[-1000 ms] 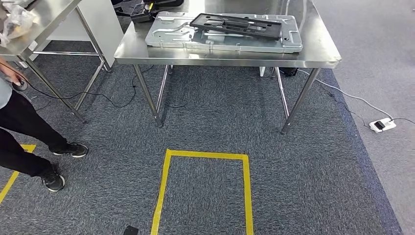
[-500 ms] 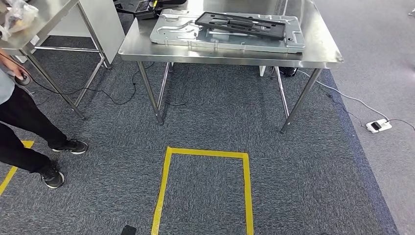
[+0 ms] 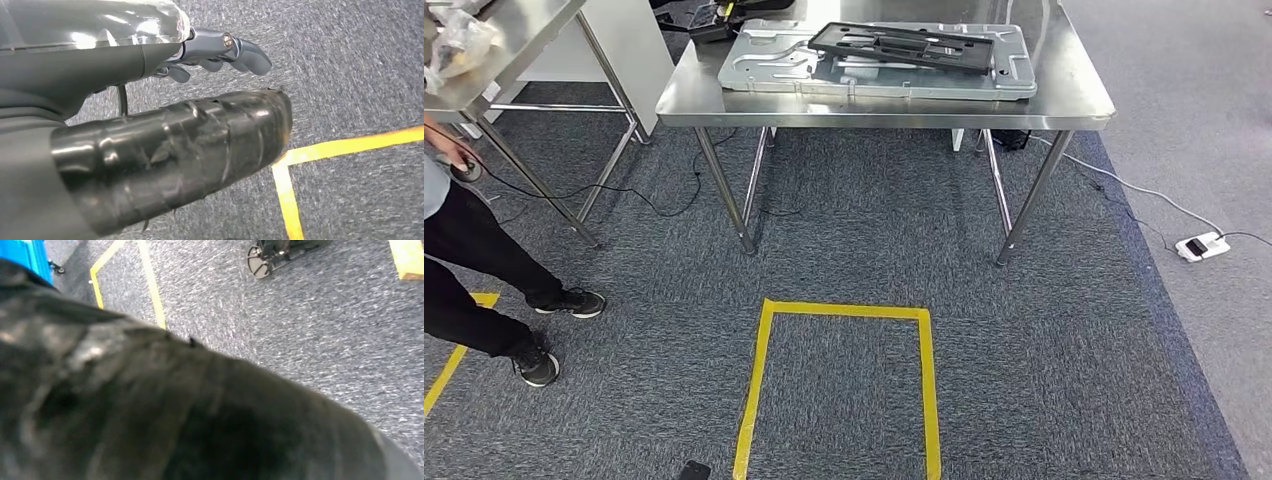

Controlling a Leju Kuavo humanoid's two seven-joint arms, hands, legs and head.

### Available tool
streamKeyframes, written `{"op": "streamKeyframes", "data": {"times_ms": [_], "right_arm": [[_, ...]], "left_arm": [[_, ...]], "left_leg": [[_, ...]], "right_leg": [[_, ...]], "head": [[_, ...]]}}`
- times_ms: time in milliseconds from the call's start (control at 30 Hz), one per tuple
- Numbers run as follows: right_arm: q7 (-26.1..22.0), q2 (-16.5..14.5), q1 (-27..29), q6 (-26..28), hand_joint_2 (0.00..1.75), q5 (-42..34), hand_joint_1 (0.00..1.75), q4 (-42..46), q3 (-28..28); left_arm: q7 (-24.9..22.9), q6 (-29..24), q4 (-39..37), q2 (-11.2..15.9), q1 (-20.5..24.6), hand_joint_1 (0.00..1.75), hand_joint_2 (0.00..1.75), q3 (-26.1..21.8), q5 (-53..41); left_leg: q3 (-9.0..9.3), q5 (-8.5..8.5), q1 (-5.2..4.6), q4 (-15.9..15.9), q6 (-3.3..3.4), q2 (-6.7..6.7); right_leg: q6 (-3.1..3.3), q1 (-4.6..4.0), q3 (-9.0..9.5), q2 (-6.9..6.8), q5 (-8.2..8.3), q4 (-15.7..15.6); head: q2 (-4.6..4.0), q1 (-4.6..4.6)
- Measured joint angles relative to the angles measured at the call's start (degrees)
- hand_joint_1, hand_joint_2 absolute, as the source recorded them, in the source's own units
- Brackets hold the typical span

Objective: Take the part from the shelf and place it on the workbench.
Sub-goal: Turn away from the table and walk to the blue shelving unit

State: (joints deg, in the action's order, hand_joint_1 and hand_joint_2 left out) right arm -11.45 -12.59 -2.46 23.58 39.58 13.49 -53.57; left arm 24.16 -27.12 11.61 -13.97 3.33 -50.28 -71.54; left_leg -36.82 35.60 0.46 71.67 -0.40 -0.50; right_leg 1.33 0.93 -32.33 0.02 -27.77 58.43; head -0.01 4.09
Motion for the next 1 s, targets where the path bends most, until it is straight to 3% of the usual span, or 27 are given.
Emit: {"op": "streamKeyframes", "data": {"times_ms": [33,100,167,200,300,367,433,467,500,533,567,600,667,700,833,900,967,1000], "right_arm": [[0.19,0.0,0.05,0.0,0.0,0.11,0.0,-0.01,0.03],[0.31,-0.02,0.05,-0.01,0.0,0.19,0.0,-0.02,0.08],[0.32,-0.09,0.01,-0.02,0.0,0.22,0.0,-0.04,0.17],[0.32,-0.13,0.0,-0.02,0.0,0.22,0.0,-0.05,0.22],[0.37,-0.16,0.0,-0.03,0.0,0.31,0.0,-0.13,0.31],[0.44,-0.16,0.0,-0.05,0.0,0.48,0.0,-0.19,0.32],[0.5,-0.15,0.04,-0.07,0.0,0.63,0.0,-0.22,0.32],[0.53,-0.15,0.06,-0.08,0.0,0.68,0.0,-0.25,0.32],[0.56,-0.15,0.11,-0.08,0.0,0.73,0.0,-0.27,0.32],[0.62,-0.15,0.16,-0.08,0.0,0.77,0.0,-0.28,0.32],[0.68,-0.15,0.22,-0.08,0.0,0.81,0.0,-0.28,0.32],[0.75,-0.15,0.25,-0.09,0.0,0.84,0.0,-0.28,0.32],[0.9,-0.14,0.23,-0.1,0.0,0.87,0.0,-0.29,0.33],[0.95,-0.14,0.2,-0.13,0.0,0.88,0.0,-0.3,0.34],[1.14,-0.15,0.22,-0.2,0.0,0.91,0.0,-0.31,0.37],[1.2,-0.16,0.21,-0.27,0.0,0.94,0.0,-0.31,0.37],[1.28,-0.15,0.22,-0.37,0.0,0.98,0.0,-0.31,0.37],[1.34,-0.15,0.25,-0.43,0.0,0.99,0.0,-0.32,0.36]], "left_arm": [[0.0,0.0,0.0,0.0,-0.04,0.0,0.0,-0.02,0.01],[-0.01,0.0,0.0,0.0,-0.02,0.0,0.0,-0.04,0.01],[0.0,-0.01,0.0,0.03,0.06,0.0,0.0,-0.07,0.01],[0.01,-0.01,0.0,0.05,0.09,0.0,0.0,-0.08,0.01],[0.02,-0.02,0.0,0.03,0.03,0.0,0.0,-0.15,0.05],[0.03,-0.03,0.0,-0.01,0.04,0.0,0.0,-0.2,0.09],[0.03,-0.06,0.0,-0.02,0.07,0.0,0.0,-0.22,0.09],[0.02,-0.08,0.0,-0.02,0.05,0.0,0.0,-0.23,0.09],[0.02,-0.08,0.0,-0.02,0.02,0.0,0.0,-0.25,0.09],[0.02,-0.08,0.0,-0.02,0.01,0.0,0.0,-0.26,0.09],[0.02,-0.08,0.0,-0.02,0.01,0.0,0.0,-0.28,0.09],[0.02,-0.08,0.0,-0.03,0.01,0.0,0.0,-0.29,0.1],[0.02,-0.09,0.0,-0.03,0.03,0.0,0.0,-0.34,0.1],[0.02,-0.09,0.0,-0.04,0.05,0.0,0.0,-0.38,0.11],[0.02,-0.14,0.0,-0.04,0.08,0.0,0.0,-0.5,0.15],[0.02,-0.15,0.0,-0.04,0.06,0.0,0.0,-0.55,0.15],[0.02,-0.15,0.0,-0.04,0.04,0.0,0.0,-0.62,0.15],[0.01,-0.15,0.0,-0.04,0.0,0.0,0.0,-0.67,0.16]], "left_leg": [[-0.51,0.02,0.07,1.46,-0.03,0.0],[2.84,-3.85,0.04,-5.09,0.46,0.06],[6.14,-6.27,-0.24,-12.06,1.17,0.23],[6.81,-6.58,-0.4,-13.76,1.43,0.3],[6.89,-6.91,-0.45,-14.74,2.12,0.26],[7.15,-7.55,-0.14,-15.5,2.8,0.08],[7.03,-7.83,-0.1,-15.63,3.15,-0.11],[6.87,-7.85,-0.14,-15.52,3.21,-0.18],[6.76,-7.81,-0.19,-15.38,3.24,-0.24],[6.69,-7.75,-0.21,-15.22,3.24,-0.26],[6.69,-7.63,-0.2,-15.02,3.2,-0.24],[6.72,-7.46,-0.2,-14.79,3.12,-0.21],[6.57,-6.97,-0.43,-14.13,2.63,-0.19],[6.46,-6.8,-0.55,-13.86,2.35,-0.2],[6.15,-6.2,-0.52,-13.22,1.26,-0.17],[4.41,-3.44,-0.29,-9.23,0.57,-0.05],[1.05,0.26,-0.05,-1.84,0.06,-0.01],[-0.47,1.29,0.02,1.33,-0.05,-0.01]], "right_leg": [[0.02,-0.05,-0.08,0.04,0.02,0.09],[0.01,-0.1,0.02,0.19,0.02,0.17],[-0.31,-0.26,0.0,0.3,0.04,0.23],[-0.6,-0.29,-0.07,0.31,0.08,0.23],[-1.7,-0.23,-0.09,0.28,0.17,0.19],[-2.17,-0.24,-1.04,0.22,-1.66,2.55],[-2.39,-0.18,-4.14,0.18,-5.59,9.3],[-2.5,-0.16,-5.91,0.18,-7.2,13.07],[-2.58,-0.15,-7.04,0.17,-7.79,15.52],[-2.63,-0.13,-7.15,0.15,-7.21,15.86],[-2.61,-0.11,-6.11,0.12,-5.61,13.88],[-2.53,-0.08,-4.17,0.04,-3.5,10.1],[-2.17,-0.22,-0.83,-0.13,-0.96,3.15],[-1.94,-0.3,-0.07,-0.16,-0.59,1.39],[-0.78,-0.3,-0.03,-0.03,-0.44,0.67],[-0.21,-0.04,-0.08,-0.07,-0.17,0.36],[0.0,-0.08,-0.3,-0.07,-0.08,0.35],[0.02,-0.11,-0.38,-0.05,-0.07,0.36]], "head": [[-0.01,0.0],[-0.01,0.0],[-0.02,0.01],[-0.02,0.02],[-0.01,0.02],[0.0,0.04],[-0.01,0.05],[-0.01,0.04],[-0.01,0.05],[-0.02,0.05],[-0.01,0.05],[-0.01,0.06],[0.0,0.04],[0.0,0.03],[-0.01,0.01],[-0.01,-0.03],[-0.01,-0.05],[-0.01,-0.05]]}}
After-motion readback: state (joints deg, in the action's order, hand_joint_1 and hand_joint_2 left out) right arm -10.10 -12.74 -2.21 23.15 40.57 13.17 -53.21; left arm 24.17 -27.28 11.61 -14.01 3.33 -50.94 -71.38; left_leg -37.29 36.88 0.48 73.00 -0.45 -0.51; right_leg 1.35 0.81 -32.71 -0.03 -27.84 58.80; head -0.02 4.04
